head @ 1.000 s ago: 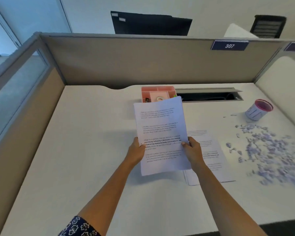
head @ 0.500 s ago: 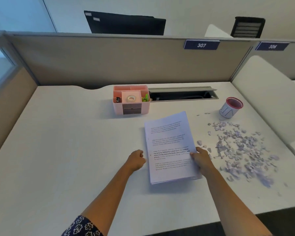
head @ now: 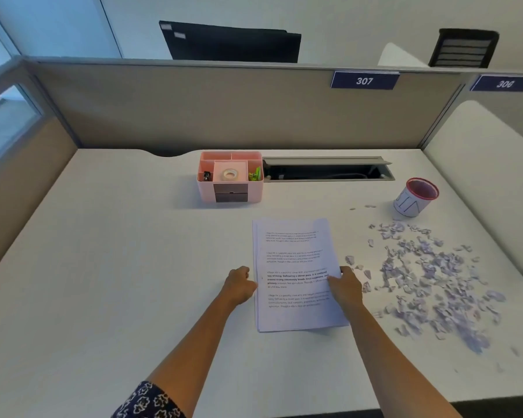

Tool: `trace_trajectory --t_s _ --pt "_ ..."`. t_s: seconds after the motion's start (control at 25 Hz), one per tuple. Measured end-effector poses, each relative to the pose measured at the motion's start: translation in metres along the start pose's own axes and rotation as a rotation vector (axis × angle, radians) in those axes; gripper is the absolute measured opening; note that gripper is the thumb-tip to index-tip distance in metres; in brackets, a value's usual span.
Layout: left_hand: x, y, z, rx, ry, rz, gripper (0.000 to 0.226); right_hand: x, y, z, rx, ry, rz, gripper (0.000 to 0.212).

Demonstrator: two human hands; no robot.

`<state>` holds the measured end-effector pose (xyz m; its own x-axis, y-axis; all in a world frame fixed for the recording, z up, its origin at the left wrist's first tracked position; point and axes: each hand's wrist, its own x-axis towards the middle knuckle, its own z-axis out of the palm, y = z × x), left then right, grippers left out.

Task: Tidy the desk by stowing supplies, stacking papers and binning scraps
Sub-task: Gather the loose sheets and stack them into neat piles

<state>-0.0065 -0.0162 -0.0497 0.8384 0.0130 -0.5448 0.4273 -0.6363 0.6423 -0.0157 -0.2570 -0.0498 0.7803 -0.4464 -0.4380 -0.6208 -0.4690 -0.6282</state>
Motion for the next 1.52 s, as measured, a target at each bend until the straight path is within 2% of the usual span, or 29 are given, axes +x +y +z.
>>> trace_trajectory --t_s 0.2,0.36,0.48,0.64,0.84,0.96,1.12,1.24,1.32,1.44,1.52 --pt "0.004 0.008 0.008 -0.034 0.034 -0.019 0.055 0.001 -0.001 0.005 -0.302 0.038 -0.025 0.049" --pt "0.009 0.010 0.009 -0.101 0.036 -0.089 0.057 0.002 -0.004 0.010 -0.304 -0.003 0.032 0.050" --pt "0.013 0.009 0.009 -0.131 0.035 -0.135 0.054 0.007 -0.009 0.009 -0.269 -0.043 0.101 0.062" --pt "0.016 0.006 0.013 -0.049 0.015 -0.129 0.053 0.012 -0.004 0.012 -0.183 -0.116 0.169 0.073" --pt "0.014 0.012 0.020 0.083 0.021 -0.181 0.055 0.007 -0.008 0.020 -0.261 -0.159 0.186 0.067" --pt "0.011 0.016 0.028 0.092 0.079 -0.198 0.052 0.002 -0.009 0.024 -0.057 -0.120 0.149 0.070" --pt "0.001 0.013 0.026 -0.255 0.151 -0.195 0.043 0.001 -0.008 0.024 0.407 -0.209 0.231 0.066" --pt "0.001 0.008 0.019 -0.457 0.185 -0.221 0.049 0.003 -0.005 0.024 0.511 -0.245 0.217 0.047" --pt "0.003 0.008 0.016 -0.472 0.191 -0.185 0.038 0.001 -0.010 0.020 0.551 -0.267 0.151 0.035" --pt "-0.004 0.024 0.003 -0.539 0.202 -0.068 0.024 0.000 -0.027 0.003 0.587 -0.251 0.047 0.031" --pt "-0.008 0.038 -0.010 -0.572 0.243 0.034 0.024 -0.001 -0.041 -0.011 0.625 -0.234 -0.048 0.036"
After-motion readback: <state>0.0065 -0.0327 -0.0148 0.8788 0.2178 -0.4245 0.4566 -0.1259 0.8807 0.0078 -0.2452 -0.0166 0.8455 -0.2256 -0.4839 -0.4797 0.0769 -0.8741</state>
